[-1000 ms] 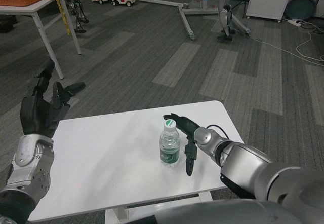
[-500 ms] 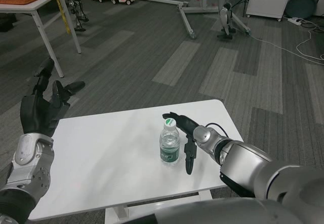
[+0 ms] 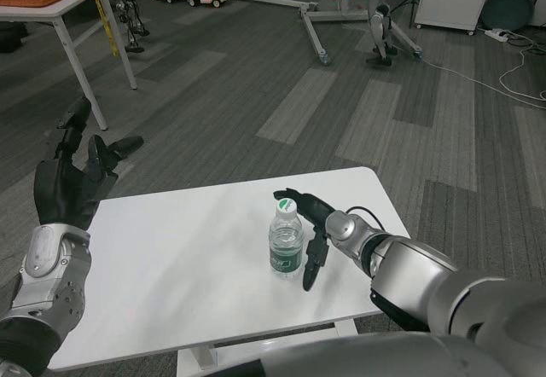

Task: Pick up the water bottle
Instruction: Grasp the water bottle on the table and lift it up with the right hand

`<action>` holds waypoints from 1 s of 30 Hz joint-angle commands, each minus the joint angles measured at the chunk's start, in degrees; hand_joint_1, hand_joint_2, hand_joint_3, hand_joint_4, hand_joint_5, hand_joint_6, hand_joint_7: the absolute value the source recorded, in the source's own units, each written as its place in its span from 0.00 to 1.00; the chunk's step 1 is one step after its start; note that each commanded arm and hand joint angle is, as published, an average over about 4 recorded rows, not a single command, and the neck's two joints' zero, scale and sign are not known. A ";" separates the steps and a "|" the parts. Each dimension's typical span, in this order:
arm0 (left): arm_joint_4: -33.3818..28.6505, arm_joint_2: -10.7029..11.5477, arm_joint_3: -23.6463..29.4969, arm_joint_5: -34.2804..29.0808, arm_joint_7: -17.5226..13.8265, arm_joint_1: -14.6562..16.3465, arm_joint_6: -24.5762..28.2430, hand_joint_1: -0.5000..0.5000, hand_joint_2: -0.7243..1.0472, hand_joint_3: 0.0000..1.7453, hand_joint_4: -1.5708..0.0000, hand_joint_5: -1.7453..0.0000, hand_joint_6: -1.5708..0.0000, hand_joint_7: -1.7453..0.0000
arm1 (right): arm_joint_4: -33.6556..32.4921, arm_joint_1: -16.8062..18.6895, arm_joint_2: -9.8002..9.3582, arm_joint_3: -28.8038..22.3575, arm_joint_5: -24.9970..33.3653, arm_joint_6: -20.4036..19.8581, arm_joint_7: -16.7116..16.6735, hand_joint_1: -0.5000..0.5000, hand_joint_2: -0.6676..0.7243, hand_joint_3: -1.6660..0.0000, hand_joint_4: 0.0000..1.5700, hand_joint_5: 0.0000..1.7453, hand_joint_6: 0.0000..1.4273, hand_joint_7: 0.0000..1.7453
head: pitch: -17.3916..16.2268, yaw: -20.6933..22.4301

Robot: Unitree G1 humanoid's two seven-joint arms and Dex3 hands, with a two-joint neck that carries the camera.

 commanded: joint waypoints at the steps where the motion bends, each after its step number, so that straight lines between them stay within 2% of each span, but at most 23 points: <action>1: 0.00 0.12 -0.10 -0.01 0.11 0.38 -0.17 0.04 1.00 0.45 0.55 0.59 0.82 0.88 | -0.76 -1.25 0.19 0.03 0.11 0.42 0.01 0.20 0.23 0.23 0.00 0.00 0.00 0.08 | 0.00 0.00; 2: 0.00 0.10 -0.10 -0.01 0.11 0.38 -0.17 0.04 1.00 0.45 0.55 0.59 0.82 0.88 | -0.96 -1.25 0.19 0.18 0.11 0.42 -0.01 0.21 0.15 0.14 0.00 0.00 0.00 0.08 | 0.00 0.00; 3: 0.00 0.08 -0.10 -0.01 0.11 0.38 -0.17 0.04 1.00 0.45 0.55 0.59 0.82 0.88 | -1.05 -1.25 0.19 0.33 0.11 0.42 -0.03 0.21 0.10 0.12 0.00 0.00 0.00 0.08 | 0.00 0.00; 7: 0.00 0.06 -0.10 -0.01 0.11 0.38 -0.17 0.04 1.00 0.45 0.55 0.59 0.82 0.88 | -1.42 -1.25 0.19 0.71 0.11 0.42 -0.05 0.18 0.09 0.24 0.00 0.00 0.00 0.08 | -0.19 0.06; 14: 0.00 0.01 -0.10 -0.01 0.11 0.38 -0.17 0.04 1.00 0.45 0.55 0.59 0.82 0.88 | -1.64 -1.25 0.19 1.06 0.11 0.42 -0.18 0.08 0.09 0.24 0.00 0.00 0.00 0.08 | -0.15 0.04; 16: 0.00 -0.03 -0.06 -0.01 0.11 0.38 -0.17 0.04 1.00 0.45 0.55 0.59 0.82 0.88 | -1.64 -1.25 0.19 1.06 0.11 0.42 -0.36 0.06 0.09 0.24 0.16 0.19 0.05 0.10 | -0.15 0.04; 17: 0.00 -0.05 -0.04 -0.01 0.11 0.36 -0.17 0.04 1.00 0.45 0.55 0.59 0.82 0.88 | -1.64 -1.25 0.19 1.04 0.11 0.42 -0.58 0.05 0.08 0.24 0.33 0.35 0.14 0.15 | -0.15 0.04; 18: 0.00 -0.08 -0.02 -0.01 0.11 0.34 -0.17 0.03 1.00 0.45 0.55 0.59 0.82 0.88 | -1.64 -1.25 0.19 1.01 0.11 0.42 -0.80 0.04 0.07 0.24 0.58 0.56 0.34 0.29 | -0.15 0.04; 20: 0.00 -0.12 -0.02 -0.01 0.11 0.34 -0.17 0.03 1.00 0.45 0.55 0.59 0.82 0.88 | -1.64 -1.25 0.19 0.97 0.11 0.42 -1.11 0.04 0.05 0.24 0.92 0.79 0.73 0.58 | -0.15 0.04; 21: 0.00 -0.12 -0.02 -0.01 0.11 0.36 -0.17 0.04 1.00 0.45 0.55 0.59 0.82 0.88 | -1.64 -1.25 0.19 0.97 0.11 0.42 -1.11 0.04 0.05 0.24 1.00 0.86 0.87 0.70 | -0.22 0.06; 23: 0.00 -0.16 0.03 -0.01 0.11 0.38 -0.17 0.04 1.00 0.45 0.55 0.59 0.82 0.88 | -1.66 -1.25 0.19 0.84 0.11 0.40 -1.24 0.04 0.05 0.24 0.92 0.93 0.94 0.84 | -0.29 0.07; 25: 0.00 -0.21 0.07 -0.01 0.11 0.38 -0.17 0.04 1.00 0.45 0.55 0.59 0.82 0.88 | -1.71 -1.25 0.19 0.66 0.11 0.37 -1.37 0.04 0.05 0.24 0.85 0.94 0.95 0.94 | -0.29 0.07; 30: 0.00 -0.27 0.14 -0.01 0.11 0.38 -0.17 0.04 1.00 0.45 0.55 0.59 0.82 0.88 | -1.73 -1.25 0.26 0.40 0.11 0.42 -1.39 0.04 0.05 0.24 0.85 0.76 0.94 0.96 | -0.26 0.09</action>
